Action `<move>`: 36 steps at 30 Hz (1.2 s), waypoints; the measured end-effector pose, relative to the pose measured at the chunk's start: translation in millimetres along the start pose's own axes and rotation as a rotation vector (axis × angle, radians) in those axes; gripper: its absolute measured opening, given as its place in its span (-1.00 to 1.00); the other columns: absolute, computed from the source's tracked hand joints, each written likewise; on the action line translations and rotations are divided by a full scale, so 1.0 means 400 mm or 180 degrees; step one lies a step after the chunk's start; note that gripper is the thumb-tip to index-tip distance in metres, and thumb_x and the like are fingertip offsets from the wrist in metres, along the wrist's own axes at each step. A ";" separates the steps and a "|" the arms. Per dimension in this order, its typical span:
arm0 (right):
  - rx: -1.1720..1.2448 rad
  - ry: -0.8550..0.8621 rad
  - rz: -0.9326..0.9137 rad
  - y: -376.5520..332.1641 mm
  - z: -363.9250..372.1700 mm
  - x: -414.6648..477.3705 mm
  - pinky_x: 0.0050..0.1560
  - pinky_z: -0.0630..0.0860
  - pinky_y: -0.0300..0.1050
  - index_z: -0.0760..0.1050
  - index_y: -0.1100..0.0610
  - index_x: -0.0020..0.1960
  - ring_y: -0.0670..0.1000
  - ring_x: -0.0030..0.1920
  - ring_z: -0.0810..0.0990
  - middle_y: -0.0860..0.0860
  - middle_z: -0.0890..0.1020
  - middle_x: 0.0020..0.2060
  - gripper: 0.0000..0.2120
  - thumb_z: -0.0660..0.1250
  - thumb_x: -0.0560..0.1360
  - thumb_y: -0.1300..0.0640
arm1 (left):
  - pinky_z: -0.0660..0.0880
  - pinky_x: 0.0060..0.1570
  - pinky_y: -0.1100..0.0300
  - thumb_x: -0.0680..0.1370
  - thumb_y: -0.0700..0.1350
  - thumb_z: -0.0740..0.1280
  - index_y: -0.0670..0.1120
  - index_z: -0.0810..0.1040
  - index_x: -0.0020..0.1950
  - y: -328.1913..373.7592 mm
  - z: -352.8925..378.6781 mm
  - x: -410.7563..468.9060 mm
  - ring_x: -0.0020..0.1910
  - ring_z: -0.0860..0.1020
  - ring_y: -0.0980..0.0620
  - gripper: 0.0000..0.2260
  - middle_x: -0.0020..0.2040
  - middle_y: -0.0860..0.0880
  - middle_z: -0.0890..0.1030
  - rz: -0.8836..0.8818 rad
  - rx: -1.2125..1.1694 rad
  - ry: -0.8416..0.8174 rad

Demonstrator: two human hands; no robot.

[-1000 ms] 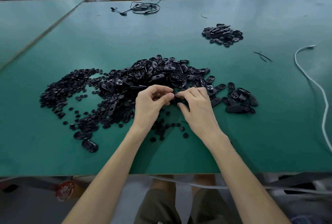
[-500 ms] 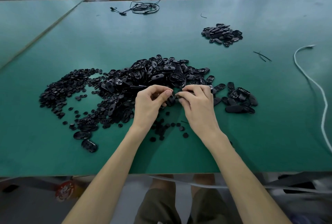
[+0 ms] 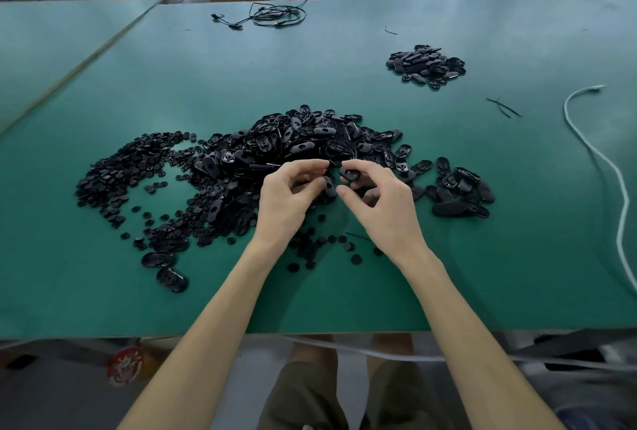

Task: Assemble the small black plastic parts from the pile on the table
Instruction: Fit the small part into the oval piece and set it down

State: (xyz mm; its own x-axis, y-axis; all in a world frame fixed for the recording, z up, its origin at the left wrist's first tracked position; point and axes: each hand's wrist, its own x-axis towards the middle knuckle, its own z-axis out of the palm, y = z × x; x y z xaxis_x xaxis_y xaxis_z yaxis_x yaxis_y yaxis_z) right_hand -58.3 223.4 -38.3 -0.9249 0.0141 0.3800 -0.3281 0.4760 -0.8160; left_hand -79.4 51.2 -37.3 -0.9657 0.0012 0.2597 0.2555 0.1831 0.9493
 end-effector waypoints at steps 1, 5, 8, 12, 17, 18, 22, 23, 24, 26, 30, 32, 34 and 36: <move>0.0039 -0.0002 0.0024 0.000 0.000 0.000 0.04 0.59 -0.16 0.61 -0.05 0.29 -0.07 0.04 0.62 -0.23 0.61 0.03 -0.70 0.48 0.57 0.10 | 0.58 0.14 0.24 0.55 -0.35 0.47 -0.14 0.70 0.21 0.000 0.001 0.000 0.06 0.68 0.08 -0.74 0.10 -0.05 0.72 0.0011 0.0029 0.0000; 0.0074 0.0054 0.0054 0.003 -0.001 0.002 0.07 0.60 -0.04 0.63 -0.03 0.27 -0.06 0.02 0.62 -0.18 0.67 0.03 -0.76 0.42 0.62 0.13 | 0.60 0.14 0.21 0.53 -0.32 0.51 -0.13 0.70 0.19 -0.003 -0.001 0.000 0.05 0.69 0.06 -0.75 0.06 -0.04 0.73 -0.0028 -0.0069 0.0115; 0.0128 0.0042 0.0072 0.005 -0.002 0.002 0.05 0.61 -0.03 0.62 -0.05 0.28 -0.04 -0.01 0.63 -0.11 0.69 0.01 -0.74 0.41 0.62 0.17 | 0.60 0.06 0.23 0.50 -0.26 0.55 -0.11 0.71 0.12 -0.007 -0.002 -0.002 -0.01 0.71 0.06 -0.79 0.00 0.00 0.75 -0.0072 -0.0156 0.0154; 0.0263 0.0017 0.0178 0.007 0.000 0.001 0.03 0.61 -0.01 0.57 -0.05 0.32 0.05 -0.03 0.66 -0.09 0.71 0.00 -0.68 0.41 0.61 0.21 | 0.61 0.00 0.22 0.51 -0.26 0.55 -0.13 0.71 0.08 -0.008 -0.002 -0.005 -0.11 0.71 0.06 -0.83 -0.08 0.00 0.76 -0.0013 -0.0280 0.0051; 0.0280 -0.0017 0.0177 0.015 0.003 0.002 -0.01 0.60 -0.04 0.62 -0.03 0.22 0.04 -0.07 0.68 -0.12 0.72 -0.03 -0.76 0.42 0.60 0.21 | 0.58 -0.09 0.29 0.54 -0.25 0.52 -0.11 0.71 0.04 -0.007 0.001 -0.005 -0.23 0.67 0.12 -0.89 -0.17 0.01 0.75 0.0087 -0.0345 -0.0037; 0.0299 -0.0013 0.0167 0.016 0.003 0.003 -0.01 0.60 -0.06 0.62 -0.05 0.20 0.01 -0.07 0.68 -0.13 0.73 -0.04 -0.76 0.43 0.60 0.21 | 0.59 -0.10 0.29 0.54 -0.24 0.52 -0.10 0.70 0.03 -0.007 0.002 -0.004 -0.23 0.67 0.12 -0.90 -0.18 0.01 0.75 0.0092 -0.0353 -0.0038; 0.0342 0.0009 0.0134 0.018 0.004 0.005 -0.03 0.60 -0.19 0.61 -0.11 0.17 -0.10 -0.06 0.68 -0.17 0.73 -0.08 -0.73 0.44 0.59 0.22 | 0.58 -0.17 0.28 0.56 -0.22 0.51 -0.10 0.70 -0.01 -0.005 0.005 -0.004 -0.26 0.66 0.12 -0.95 -0.20 0.00 0.74 0.0081 -0.0432 -0.0005; 0.0342 0.0010 0.0139 0.019 0.005 0.005 -0.04 0.59 -0.22 0.61 -0.10 0.17 -0.10 -0.07 0.68 -0.16 0.73 -0.09 -0.74 0.44 0.59 0.21 | 0.58 -0.20 0.28 0.57 -0.20 0.49 -0.09 0.70 -0.01 -0.005 0.005 -0.004 -0.28 0.64 0.12 -0.97 -0.22 0.00 0.73 0.0075 -0.0426 0.0010; 0.0330 0.0012 0.0141 0.021 0.005 0.006 -0.05 0.58 -0.25 0.62 -0.09 0.18 -0.10 -0.08 0.68 -0.15 0.73 -0.10 -0.75 0.45 0.59 0.20 | 0.57 -0.24 0.27 0.59 -0.19 0.48 -0.10 0.69 -0.02 -0.005 0.005 -0.004 -0.30 0.62 0.11 -1.00 -0.25 0.01 0.72 0.0070 -0.0416 0.0017; 0.0285 0.0002 0.0143 0.023 0.004 0.004 -0.07 0.57 -0.27 0.63 -0.07 0.20 -0.08 -0.11 0.67 -0.12 0.72 -0.12 -0.76 0.45 0.59 0.17 | 0.54 -0.30 0.27 0.61 -0.16 0.46 -0.13 0.68 -0.02 -0.005 0.006 -0.006 -0.35 0.58 0.11 -0.95 -0.31 0.03 0.68 0.0061 -0.0370 0.0037; 0.0227 -0.0045 0.0187 0.024 0.005 0.003 -0.08 0.58 -0.15 0.65 -0.04 0.23 0.01 -0.16 0.65 -0.07 0.72 -0.16 -0.76 0.45 0.59 0.16 | 0.51 -0.35 0.26 0.63 -0.13 0.44 -0.13 0.67 -0.04 -0.001 0.008 -0.008 -0.40 0.54 0.09 -0.91 -0.35 0.03 0.66 -0.0008 -0.0325 0.0017; 0.0216 -0.0052 0.0194 0.023 0.005 0.003 -0.08 0.59 -0.13 0.65 -0.04 0.22 0.01 -0.17 0.65 -0.07 0.71 -0.17 -0.76 0.45 0.59 0.16 | 0.51 -0.37 0.24 0.63 -0.12 0.43 -0.13 0.65 -0.04 0.002 0.009 -0.010 -0.42 0.56 0.05 -0.90 -0.33 -0.01 0.67 -0.0030 -0.0345 -0.0008; 0.0221 -0.0058 0.0201 0.022 0.005 0.003 -0.09 0.59 -0.12 0.65 -0.05 0.22 0.02 -0.19 0.65 -0.08 0.71 -0.18 -0.76 0.45 0.59 0.17 | 0.52 -0.39 0.23 0.63 -0.12 0.43 -0.14 0.64 -0.03 0.002 0.009 -0.011 -0.44 0.58 0.01 -0.90 -0.30 -0.06 0.68 -0.0037 -0.0420 -0.0026; 0.0202 -0.0067 0.0192 0.022 0.006 0.002 -0.10 0.58 -0.11 0.65 -0.05 0.22 0.04 -0.20 0.64 -0.07 0.71 -0.18 -0.76 0.45 0.59 0.16 | 0.55 -0.35 0.22 0.63 -0.14 0.43 -0.12 0.64 -0.03 0.002 0.008 -0.011 -0.40 0.61 0.00 -0.93 -0.28 -0.07 0.69 -0.0003 -0.0444 -0.0006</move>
State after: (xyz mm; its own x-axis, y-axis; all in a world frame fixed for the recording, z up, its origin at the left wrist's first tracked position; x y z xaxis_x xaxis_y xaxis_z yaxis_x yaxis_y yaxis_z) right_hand -62.4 225.5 -45.9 -0.9470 0.0223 0.3206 -0.2824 0.4182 -0.8633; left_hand -75.2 54.6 -38.4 -0.9660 0.0032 0.2585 0.2584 0.0448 0.9650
